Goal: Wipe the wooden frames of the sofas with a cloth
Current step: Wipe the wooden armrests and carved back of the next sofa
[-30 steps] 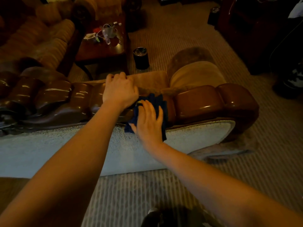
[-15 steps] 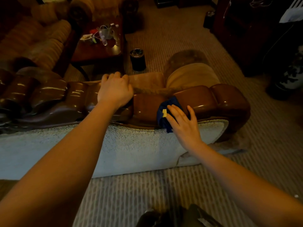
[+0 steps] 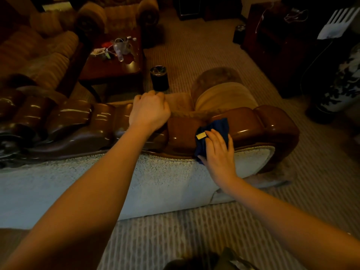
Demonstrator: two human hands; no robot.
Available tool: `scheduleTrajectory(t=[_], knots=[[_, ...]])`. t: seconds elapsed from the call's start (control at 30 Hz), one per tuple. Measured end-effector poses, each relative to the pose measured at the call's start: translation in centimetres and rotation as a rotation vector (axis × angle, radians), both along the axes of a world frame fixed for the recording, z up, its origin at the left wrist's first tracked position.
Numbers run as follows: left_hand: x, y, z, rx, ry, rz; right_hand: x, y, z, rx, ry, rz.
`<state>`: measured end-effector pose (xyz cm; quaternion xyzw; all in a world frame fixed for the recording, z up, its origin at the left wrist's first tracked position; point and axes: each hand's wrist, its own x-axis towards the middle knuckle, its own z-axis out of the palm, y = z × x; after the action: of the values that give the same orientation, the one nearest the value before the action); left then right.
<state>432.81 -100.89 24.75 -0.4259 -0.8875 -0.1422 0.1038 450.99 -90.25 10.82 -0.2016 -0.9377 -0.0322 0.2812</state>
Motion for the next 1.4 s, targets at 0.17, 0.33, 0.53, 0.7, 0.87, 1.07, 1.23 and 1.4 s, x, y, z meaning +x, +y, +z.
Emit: scheduleTrajectory(t=[0.17, 0.33, 0.53, 0.7, 0.87, 1.07, 1.23, 1.4], knots=[[0.2, -0.6, 0.5, 0.31, -0.106, -0.007, -4.7, -5.1, 3.3, -0.209, 0.118, 0.188], [0.7, -3.8, 1.8, 0.493, -0.144, 0.013, -6.5, -8.2, 4.4, -0.458, 0.216, 0.235], [-3.2, -8.5, 3.1, 0.416, -0.08, 0.201, -8.3, -9.9, 7.6, -0.412, 0.416, 0.496], [-3.2, -8.4, 2.4, 0.363, 0.022, 0.215, -11.7, -9.7, 10.0, -0.623, 0.441, 0.529], [-3.1, -8.5, 2.1, 0.226, 0.129, 0.198, -13.4, -4.7, 9.7, -0.81, 0.118, 0.146], [-3.1, -8.3, 1.7, 0.126, 0.182, 0.203, -8.8, -5.0, 8.0, -0.872, 0.094, 0.121], [-3.3, -8.0, 1.1, 0.055, 0.237, 0.216, -9.3, -7.9, 7.5, -0.939, 0.298, 0.125], [-3.1, -7.9, 1.2, 0.013, 0.239, 0.202, -11.4, -5.8, 8.9, -0.942, 0.14, 0.097]])
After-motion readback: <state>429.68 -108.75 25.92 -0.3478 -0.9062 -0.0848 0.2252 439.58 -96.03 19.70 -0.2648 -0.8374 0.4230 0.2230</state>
